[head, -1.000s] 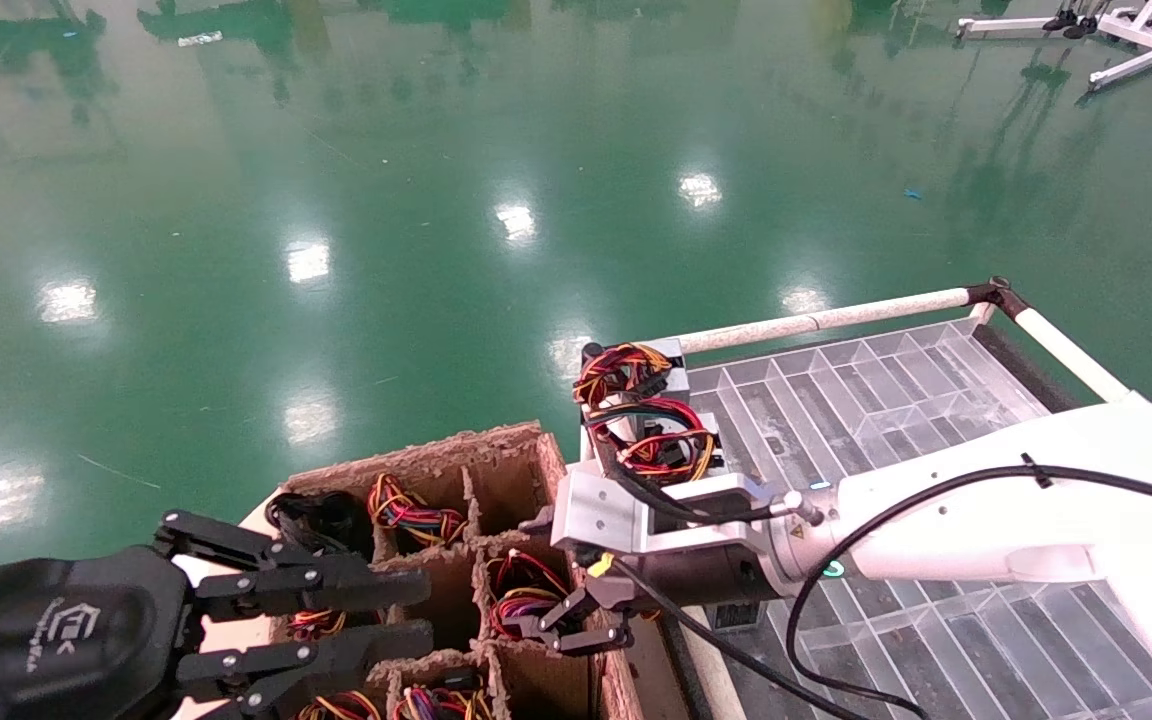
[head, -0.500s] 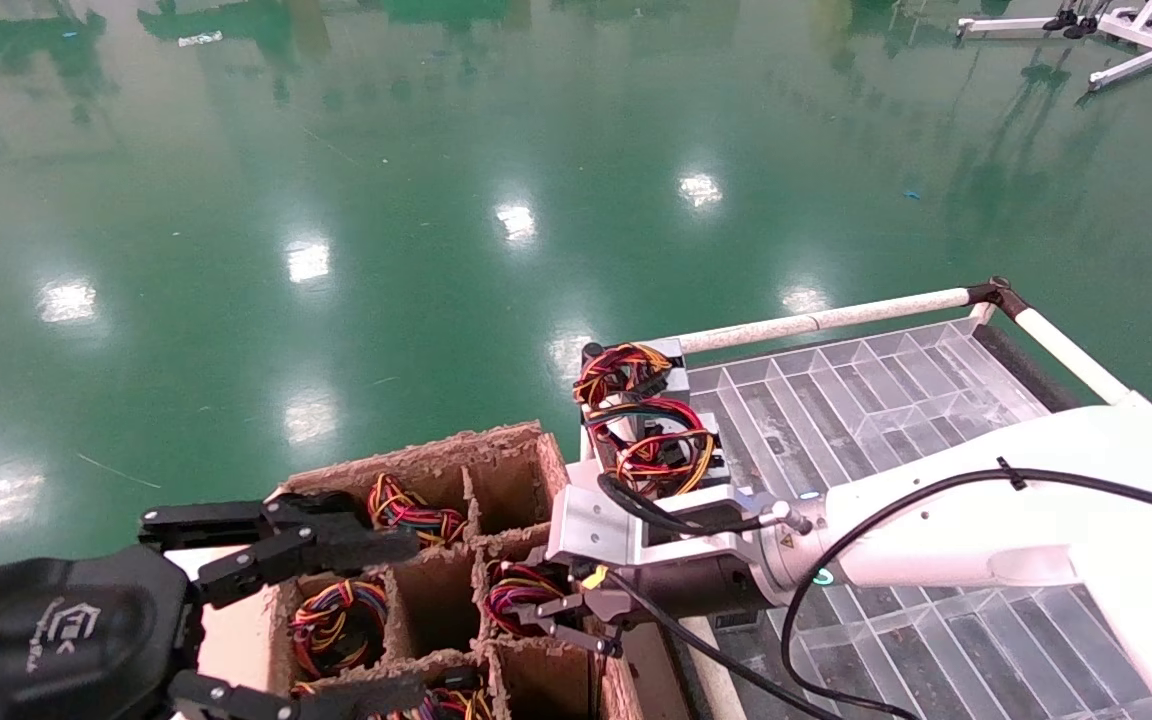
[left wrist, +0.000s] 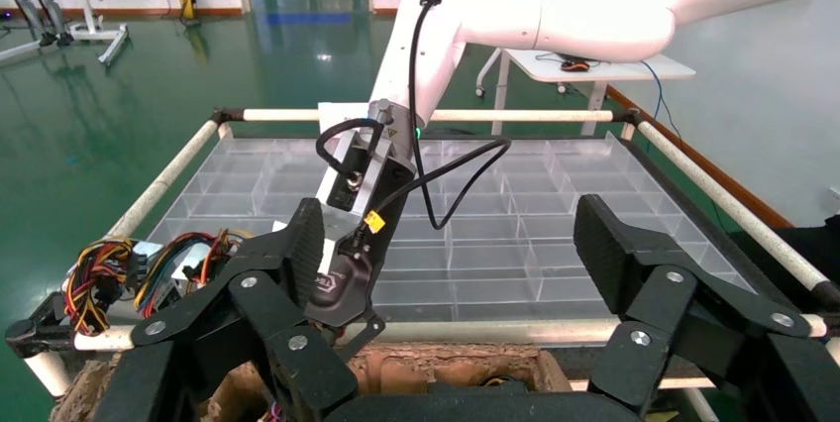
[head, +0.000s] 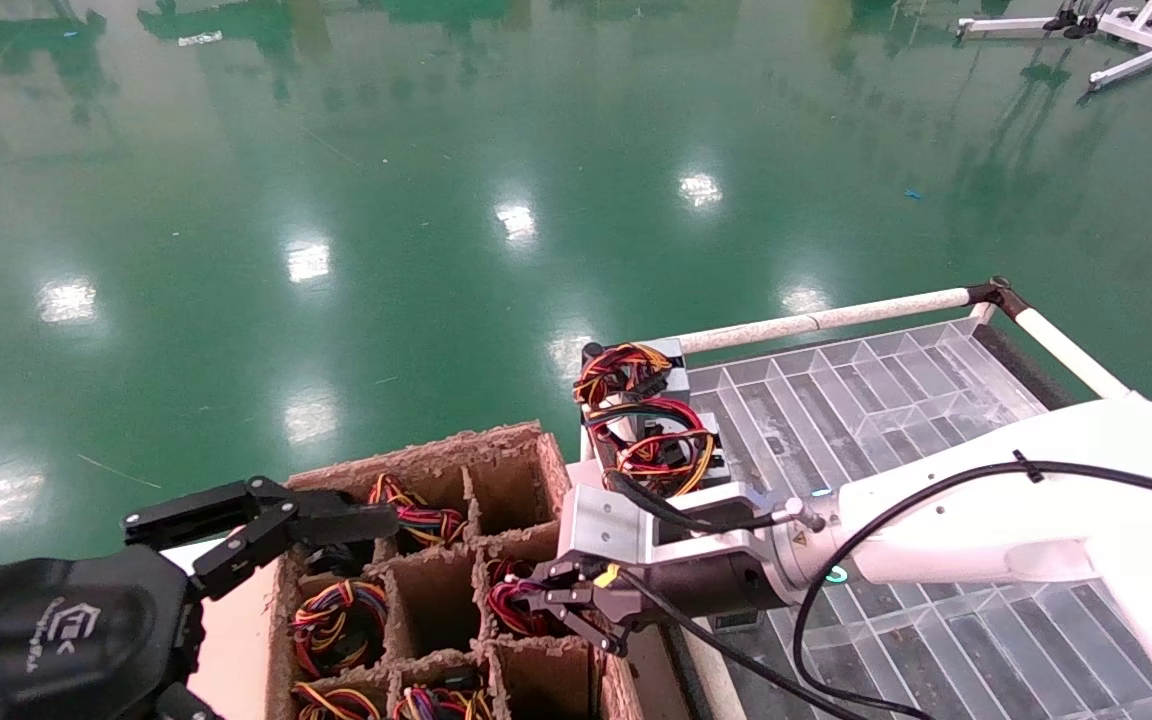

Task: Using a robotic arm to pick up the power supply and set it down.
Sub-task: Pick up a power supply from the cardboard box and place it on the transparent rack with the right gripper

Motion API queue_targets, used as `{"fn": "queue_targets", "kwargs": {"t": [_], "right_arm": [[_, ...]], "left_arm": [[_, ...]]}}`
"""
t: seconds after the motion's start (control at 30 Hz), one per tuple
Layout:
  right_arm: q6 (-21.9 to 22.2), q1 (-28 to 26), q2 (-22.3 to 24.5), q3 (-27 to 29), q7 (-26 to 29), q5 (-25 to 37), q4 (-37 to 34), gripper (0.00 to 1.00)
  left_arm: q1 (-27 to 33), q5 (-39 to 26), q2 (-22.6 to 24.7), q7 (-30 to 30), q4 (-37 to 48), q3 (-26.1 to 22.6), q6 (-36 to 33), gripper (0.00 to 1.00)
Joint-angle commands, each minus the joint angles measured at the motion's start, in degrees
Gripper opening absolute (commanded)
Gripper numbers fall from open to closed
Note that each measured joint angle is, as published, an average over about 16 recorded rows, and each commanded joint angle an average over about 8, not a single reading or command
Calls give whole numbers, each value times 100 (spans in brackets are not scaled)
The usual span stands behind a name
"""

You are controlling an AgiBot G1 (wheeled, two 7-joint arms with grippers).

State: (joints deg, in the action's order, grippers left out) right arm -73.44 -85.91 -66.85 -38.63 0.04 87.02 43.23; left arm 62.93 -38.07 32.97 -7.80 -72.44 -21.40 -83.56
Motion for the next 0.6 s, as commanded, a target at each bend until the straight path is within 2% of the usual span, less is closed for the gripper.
{"fn": "queue_targets", "kwargs": {"t": [0.03, 0.27, 0.6], "right_arm": [[-29, -11, 10, 2, 4, -11, -2, 0], [-196, -88, 217, 202, 80, -328, 162, 0], [-553, -162, 699, 832, 194, -1355, 573, 0]], "left_arm": [[0, 0, 0, 0, 0, 0, 0, 100], [0, 0, 0, 0, 0, 0, 0, 100], [0, 1, 0, 0, 0, -1, 0, 100]]}}
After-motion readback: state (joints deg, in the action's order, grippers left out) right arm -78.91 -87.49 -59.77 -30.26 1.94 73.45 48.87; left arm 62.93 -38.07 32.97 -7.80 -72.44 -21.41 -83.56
